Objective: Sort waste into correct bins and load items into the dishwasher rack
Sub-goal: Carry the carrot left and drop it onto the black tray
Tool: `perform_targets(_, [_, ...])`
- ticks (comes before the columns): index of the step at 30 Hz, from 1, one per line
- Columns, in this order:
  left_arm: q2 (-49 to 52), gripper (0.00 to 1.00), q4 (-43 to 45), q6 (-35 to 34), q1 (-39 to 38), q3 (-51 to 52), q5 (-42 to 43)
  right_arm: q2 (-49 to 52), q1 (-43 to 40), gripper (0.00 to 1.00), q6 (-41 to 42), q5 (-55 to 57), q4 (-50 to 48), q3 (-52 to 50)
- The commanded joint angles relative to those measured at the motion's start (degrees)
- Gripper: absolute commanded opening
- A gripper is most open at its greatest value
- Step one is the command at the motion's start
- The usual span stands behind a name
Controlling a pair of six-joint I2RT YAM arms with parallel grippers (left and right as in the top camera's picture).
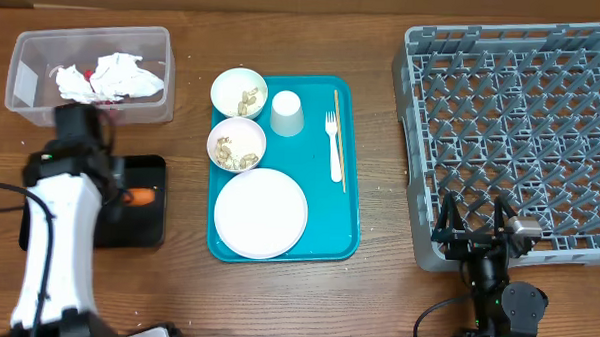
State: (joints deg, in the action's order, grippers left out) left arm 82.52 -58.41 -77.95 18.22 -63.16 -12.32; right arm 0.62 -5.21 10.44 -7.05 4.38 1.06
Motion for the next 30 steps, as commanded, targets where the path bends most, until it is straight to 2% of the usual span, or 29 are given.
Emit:
perform_targets(1, [5.35,0.14,1.53,2.03,5.64,-0.76,-1.38,-0.46,-0.22,1.00,-0.44,0.57,-0.26,-0.61])
perform_targets(3, [9.42,0.16,4.13,4.13,8.15,-0.76,-1.46,-0.46,-0.22,1.00,-0.44,0.57,-0.26,-0.61])
perform_targets(4, [11.47,0.21,5.60,5.62,9.09,-0.76,-1.44,-0.46,-0.22,1.00,-0.42,0.57,-0.26,-0.61])
perform_targets(5, [12.98,0.35,6.49,6.93,9.77,-0.74,-1.38,-0.46,-0.22,1.00,-0.44,0.57,-0.26,-0.61])
perform_targets(6, [14.75,0.75,7.04,8.79,10.54,-0.76,-1.40,-0.46,-0.22,1.00,-0.42,0.57,-0.26,-0.61])
perform_targets(7, [15.69,1.00,7.06,11.08,11.08,-0.76,-1.42,-0.46,-0.22,1.00,-0.42,0.57,-0.26,-0.61])
perform_targets(12, [14.47,1.00,5.84,21.86,11.39,-2.75,-1.49,-0.46,-0.22,1.00,-0.42,0.57,-0.26,-0.61])
perform_targets(15, [10.97,1.00,-1.84,22.49,11.32,-8.94,-0.96,-0.46,-0.22,1.00,-0.42,0.57,-0.26,-0.61])
perform_targets(17, [7.76,1.00,-7.89,23.85,10.49,-14.51,3.10,-0.46,-0.22,1.00,-0.44,0.59,-0.28,-0.61])
perform_targets(20, [4.20,1.00,-7.80,31.63,7.74,-16.94,12.98,-0.46,-0.22,1.00,-0.44,0.57,-0.26,-0.61])
perform_targets(22, [2.64,1.00,-5.29,40.11,3.45,-16.46,20.98,-0.46,-0.22,1.00,-0.44,0.57,-0.26,-0.61])
perform_targets(24, [3.02,1.00,-5.03,44.70,-1.38,-16.00,25.68,-0.46,-0.22,1.00,-0.44,0.57,-0.26,-0.61])
perform_targets(27, [4.42,1.00,-4.02,46.23,-9.60,-14.38,27.41,-0.46,-0.22,1.00,-0.42,0.59,-0.28,-0.61])
perform_targets(30, [7.15,1.00,0.85,47.23,-20.76,-12.61,25.42,-0.46,-0.22,1.00,-0.42,0.57,-0.28,-0.61])
